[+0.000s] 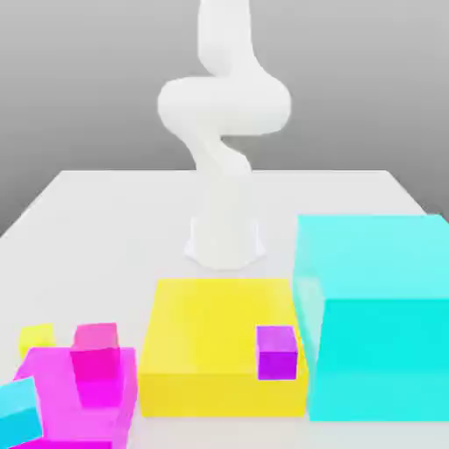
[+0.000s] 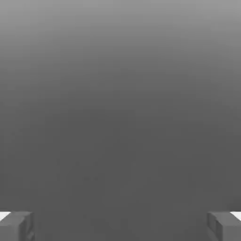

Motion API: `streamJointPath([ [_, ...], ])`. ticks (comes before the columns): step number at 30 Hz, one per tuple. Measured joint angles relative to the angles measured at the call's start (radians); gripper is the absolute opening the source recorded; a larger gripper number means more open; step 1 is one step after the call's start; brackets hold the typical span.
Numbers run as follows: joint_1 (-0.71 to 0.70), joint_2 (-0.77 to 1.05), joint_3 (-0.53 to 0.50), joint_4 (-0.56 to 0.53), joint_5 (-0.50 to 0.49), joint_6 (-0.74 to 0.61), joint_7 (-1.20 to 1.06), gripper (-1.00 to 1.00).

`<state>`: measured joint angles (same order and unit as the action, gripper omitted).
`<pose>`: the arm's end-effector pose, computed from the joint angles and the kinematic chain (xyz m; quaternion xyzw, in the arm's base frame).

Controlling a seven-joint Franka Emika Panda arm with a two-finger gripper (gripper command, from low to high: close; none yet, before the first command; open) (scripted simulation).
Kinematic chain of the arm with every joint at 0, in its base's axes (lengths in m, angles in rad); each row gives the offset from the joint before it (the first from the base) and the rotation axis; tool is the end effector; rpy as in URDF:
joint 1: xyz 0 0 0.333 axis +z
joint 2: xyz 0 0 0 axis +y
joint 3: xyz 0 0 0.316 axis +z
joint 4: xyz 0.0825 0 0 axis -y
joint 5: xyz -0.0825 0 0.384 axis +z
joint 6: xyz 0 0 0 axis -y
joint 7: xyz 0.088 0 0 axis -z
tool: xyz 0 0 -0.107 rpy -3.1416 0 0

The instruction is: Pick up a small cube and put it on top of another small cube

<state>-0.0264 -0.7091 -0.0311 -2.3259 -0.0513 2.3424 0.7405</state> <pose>0.3803 -0.0266 0.6695 -0.8653 0.3539 -0.3386 0.1068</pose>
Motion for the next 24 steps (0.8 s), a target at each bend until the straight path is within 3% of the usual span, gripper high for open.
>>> streamJointPath([
  [8,-0.074,0.29,-0.152,-0.083,-0.119,0.134,-0.228,0.0],
  [14,-0.116,0.505,-0.296,-0.146,-0.115,0.239,-0.461,0.0],
  [19,-0.181,0.695,-0.385,-0.2,0.003,0.331,-0.738,0.0],
  [24,-0.323,0.889,-0.328,-0.246,0.211,0.415,-1.071,0.0],
])
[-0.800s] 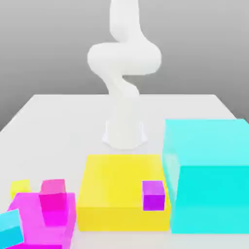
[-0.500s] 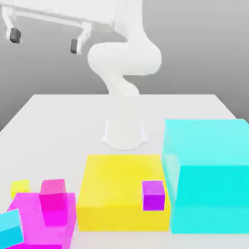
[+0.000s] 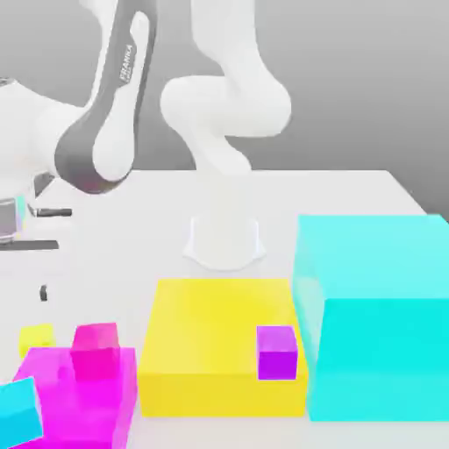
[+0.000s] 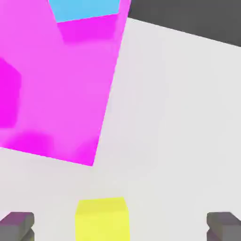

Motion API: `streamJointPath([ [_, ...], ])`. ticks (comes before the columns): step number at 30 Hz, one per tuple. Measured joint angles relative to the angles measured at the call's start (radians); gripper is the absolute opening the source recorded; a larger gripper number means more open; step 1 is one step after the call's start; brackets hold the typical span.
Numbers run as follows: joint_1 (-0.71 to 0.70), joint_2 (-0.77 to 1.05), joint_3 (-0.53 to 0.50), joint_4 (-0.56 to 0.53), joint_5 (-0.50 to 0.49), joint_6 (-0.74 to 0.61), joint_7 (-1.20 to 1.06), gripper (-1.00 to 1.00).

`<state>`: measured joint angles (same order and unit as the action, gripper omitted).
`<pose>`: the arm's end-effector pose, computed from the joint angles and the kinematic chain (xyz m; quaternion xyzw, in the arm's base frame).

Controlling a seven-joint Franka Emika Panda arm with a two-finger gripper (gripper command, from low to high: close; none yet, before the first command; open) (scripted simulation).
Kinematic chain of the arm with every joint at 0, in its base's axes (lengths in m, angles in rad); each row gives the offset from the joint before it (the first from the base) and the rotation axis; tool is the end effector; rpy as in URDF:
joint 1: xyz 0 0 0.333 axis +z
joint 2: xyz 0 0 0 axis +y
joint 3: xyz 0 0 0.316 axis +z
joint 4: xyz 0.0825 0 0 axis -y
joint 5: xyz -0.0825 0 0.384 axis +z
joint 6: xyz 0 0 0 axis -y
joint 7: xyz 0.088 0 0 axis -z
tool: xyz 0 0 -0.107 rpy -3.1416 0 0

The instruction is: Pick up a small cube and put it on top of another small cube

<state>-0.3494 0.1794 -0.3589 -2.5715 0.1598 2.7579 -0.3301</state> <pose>0.3337 -0.3020 0.2047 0.9663 -0.2570 0.0095 0.0062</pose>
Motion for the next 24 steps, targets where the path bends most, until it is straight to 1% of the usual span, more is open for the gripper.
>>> streamJointPath([
  [5,-0.122,0.182,0.135,0.029,0.152,0.128,-0.142,0.0],
  [6,-0.141,0.21,0.159,0.035,0.168,0.15,-0.157,-1.0],
  [13,-0.145,0.213,0.162,0.036,0.171,0.15,-0.158,-1.0],
  [15,-0.115,0.161,0.124,0.023,0.134,0.11,-0.13,-1.0],
  [19,-0.059,0.035,0.048,0.0,0.02,0.01,-0.027,-1.0],
  [24,0.009,0.029,0.018,0.082,-0.019,-0.082,0.222,-1.0],
])
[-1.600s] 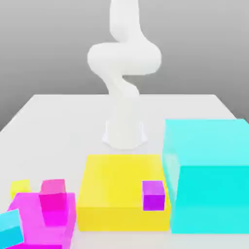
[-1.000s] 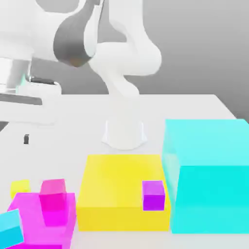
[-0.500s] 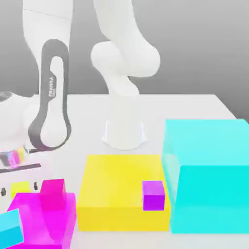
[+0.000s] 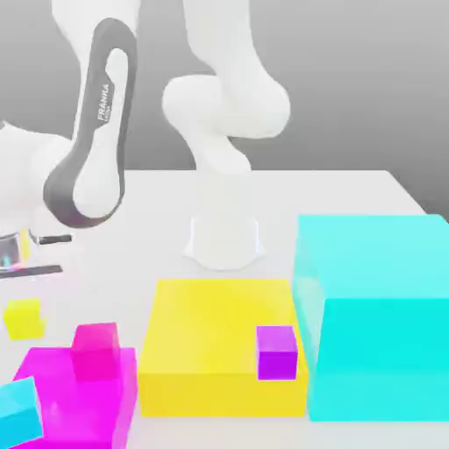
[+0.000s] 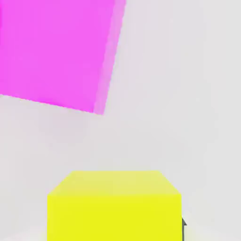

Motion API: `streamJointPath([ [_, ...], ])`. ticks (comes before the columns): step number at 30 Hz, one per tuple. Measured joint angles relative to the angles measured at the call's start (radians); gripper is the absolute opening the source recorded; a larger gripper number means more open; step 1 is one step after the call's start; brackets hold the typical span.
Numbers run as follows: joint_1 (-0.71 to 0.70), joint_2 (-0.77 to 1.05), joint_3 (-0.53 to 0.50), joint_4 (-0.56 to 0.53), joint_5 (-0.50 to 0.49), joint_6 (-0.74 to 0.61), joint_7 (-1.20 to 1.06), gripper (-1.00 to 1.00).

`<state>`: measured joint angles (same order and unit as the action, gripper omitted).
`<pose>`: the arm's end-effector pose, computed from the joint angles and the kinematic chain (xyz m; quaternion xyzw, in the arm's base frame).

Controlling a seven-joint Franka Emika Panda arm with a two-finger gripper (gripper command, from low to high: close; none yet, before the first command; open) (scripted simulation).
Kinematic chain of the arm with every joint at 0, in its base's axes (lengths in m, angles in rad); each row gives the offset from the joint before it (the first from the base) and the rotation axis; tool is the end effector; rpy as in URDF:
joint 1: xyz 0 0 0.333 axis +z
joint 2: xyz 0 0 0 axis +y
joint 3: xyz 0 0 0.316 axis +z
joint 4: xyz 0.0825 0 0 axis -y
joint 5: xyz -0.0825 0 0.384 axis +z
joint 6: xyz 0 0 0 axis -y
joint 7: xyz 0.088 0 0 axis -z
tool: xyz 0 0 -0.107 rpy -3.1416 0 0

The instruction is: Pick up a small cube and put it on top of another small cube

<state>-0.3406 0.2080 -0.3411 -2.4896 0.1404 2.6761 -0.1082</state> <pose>0.3608 -0.3050 0.2109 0.9406 -0.3395 -0.0038 0.0020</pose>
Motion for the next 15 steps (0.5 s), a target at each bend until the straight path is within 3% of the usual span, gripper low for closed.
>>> streamJointPath([
  [15,0.196,0.014,-0.038,0.276,-0.024,-0.265,0.732,-1.0],
])
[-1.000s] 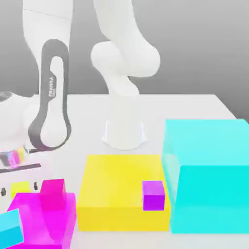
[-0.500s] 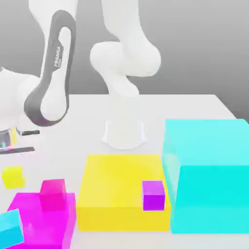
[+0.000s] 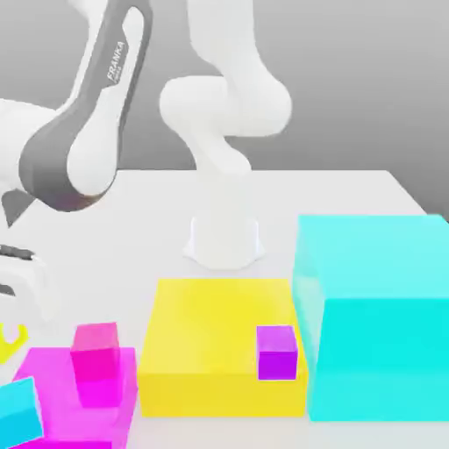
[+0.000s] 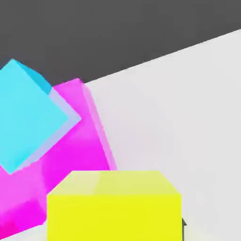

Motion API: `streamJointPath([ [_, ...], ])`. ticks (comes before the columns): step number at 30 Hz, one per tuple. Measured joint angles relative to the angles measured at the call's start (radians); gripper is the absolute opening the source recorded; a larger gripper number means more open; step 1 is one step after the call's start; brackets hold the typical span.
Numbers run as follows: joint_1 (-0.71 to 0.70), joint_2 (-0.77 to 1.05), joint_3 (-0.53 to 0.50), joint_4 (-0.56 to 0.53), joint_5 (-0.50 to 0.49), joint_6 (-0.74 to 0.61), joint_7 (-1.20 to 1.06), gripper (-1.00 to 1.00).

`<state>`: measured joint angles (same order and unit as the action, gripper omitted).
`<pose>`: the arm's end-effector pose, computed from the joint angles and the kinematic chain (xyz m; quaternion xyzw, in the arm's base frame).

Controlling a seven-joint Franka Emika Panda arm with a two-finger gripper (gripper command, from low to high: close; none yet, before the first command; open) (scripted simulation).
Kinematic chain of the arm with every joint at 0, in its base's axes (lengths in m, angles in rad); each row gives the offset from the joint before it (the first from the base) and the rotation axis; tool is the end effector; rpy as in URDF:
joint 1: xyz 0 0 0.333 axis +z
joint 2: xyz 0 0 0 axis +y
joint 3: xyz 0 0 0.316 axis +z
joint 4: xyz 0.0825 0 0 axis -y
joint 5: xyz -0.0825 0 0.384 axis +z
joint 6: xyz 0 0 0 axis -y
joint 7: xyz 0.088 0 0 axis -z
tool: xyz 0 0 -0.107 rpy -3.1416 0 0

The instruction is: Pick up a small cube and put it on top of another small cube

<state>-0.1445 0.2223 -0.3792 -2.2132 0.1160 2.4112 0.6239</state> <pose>0.4755 -0.2731 0.2838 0.8179 -0.5754 -0.0026 0.0025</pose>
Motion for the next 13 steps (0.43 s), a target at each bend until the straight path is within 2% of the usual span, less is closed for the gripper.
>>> streamJointPath([
  [6,0.069,0.008,0.002,0.105,0.004,-0.093,0.274,-1.0],
  [9,0.065,0.092,0.02,0.097,0.054,-0.006,0.274,-1.0],
  [10,0.062,0.109,0.024,0.093,0.063,0.014,0.27,1.0],
  [13,0.062,0.109,0.024,0.093,0.064,0.014,0.27,1.0],
])
